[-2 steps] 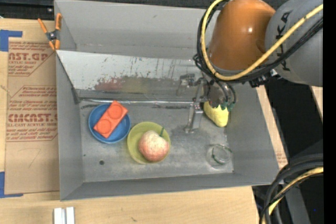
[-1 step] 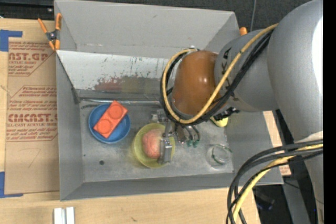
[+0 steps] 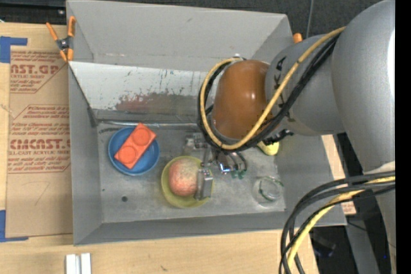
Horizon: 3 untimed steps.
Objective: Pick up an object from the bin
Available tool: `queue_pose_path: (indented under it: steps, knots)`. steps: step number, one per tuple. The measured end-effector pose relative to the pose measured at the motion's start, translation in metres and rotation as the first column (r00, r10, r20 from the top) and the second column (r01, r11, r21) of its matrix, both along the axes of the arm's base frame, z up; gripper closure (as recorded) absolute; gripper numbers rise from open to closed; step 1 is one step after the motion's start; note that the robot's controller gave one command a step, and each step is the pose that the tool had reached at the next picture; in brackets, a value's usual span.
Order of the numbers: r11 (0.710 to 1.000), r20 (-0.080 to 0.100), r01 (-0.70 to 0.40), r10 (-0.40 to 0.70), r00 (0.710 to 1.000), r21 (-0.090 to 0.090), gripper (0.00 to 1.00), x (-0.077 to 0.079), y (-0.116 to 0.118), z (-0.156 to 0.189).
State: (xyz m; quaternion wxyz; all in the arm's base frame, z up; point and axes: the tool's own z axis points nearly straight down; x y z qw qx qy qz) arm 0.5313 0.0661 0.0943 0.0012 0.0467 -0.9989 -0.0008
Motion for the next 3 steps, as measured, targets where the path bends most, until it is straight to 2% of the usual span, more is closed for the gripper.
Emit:
queue_pose_path:
  steps: [1, 2, 3]
  knots:
    - [1.000, 0.003, 0.029, -0.029, 1.000, 0.001, 0.00, -0.010, 0.006, 0.033]
    - [0.961, 0.003, -0.275, 0.275, 0.961, 0.001, 0.00, -0.015, 0.008, -0.024]
    - [0.979, 0.003, -0.204, 0.204, 0.979, 0.002, 1.00, -0.015, 0.010, -0.023]
